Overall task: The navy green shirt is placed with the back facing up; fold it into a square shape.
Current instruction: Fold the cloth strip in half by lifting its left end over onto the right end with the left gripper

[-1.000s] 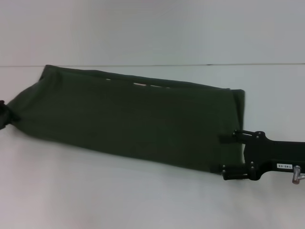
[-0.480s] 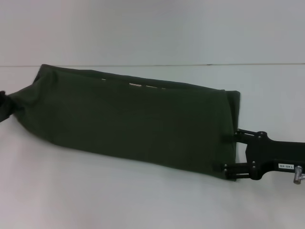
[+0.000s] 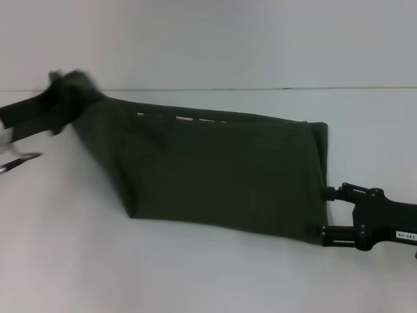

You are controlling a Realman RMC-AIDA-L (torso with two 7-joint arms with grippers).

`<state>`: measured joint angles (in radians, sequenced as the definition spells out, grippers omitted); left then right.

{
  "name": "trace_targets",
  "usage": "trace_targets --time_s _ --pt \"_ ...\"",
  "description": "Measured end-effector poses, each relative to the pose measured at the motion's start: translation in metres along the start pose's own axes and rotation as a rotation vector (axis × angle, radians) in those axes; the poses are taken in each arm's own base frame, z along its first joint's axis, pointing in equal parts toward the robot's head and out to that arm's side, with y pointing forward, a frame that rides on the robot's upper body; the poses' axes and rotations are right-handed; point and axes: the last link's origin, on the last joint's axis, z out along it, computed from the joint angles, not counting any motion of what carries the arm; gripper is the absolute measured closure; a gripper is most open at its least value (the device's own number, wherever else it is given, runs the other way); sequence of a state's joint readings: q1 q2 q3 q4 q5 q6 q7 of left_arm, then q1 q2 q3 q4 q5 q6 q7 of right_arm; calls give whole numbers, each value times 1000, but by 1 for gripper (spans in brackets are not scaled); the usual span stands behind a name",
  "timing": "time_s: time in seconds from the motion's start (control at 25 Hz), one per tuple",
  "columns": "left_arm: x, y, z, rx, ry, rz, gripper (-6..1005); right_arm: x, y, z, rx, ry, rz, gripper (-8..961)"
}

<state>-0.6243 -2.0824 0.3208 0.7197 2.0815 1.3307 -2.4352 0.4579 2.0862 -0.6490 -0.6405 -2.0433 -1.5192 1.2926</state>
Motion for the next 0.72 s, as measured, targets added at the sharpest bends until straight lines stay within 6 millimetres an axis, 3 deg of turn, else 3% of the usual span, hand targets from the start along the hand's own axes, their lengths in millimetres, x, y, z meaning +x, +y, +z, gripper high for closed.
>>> trace_targets --time_s 0.2,0.4,0.56,0.72 --pt "-26 49 48 -180 -96 74 961 8 7 0 -22 3 30 8" --pt "-71 85 101 -285 -243 132 958 19 14 -6 -31 5 57 8" --pt "-115 88 131 -285 -341 155 956 28 18 -13 -22 0 78 9" --pt "-151 82 145 -273 -393 165 953 33 20 -17 -13 -2 93 9"
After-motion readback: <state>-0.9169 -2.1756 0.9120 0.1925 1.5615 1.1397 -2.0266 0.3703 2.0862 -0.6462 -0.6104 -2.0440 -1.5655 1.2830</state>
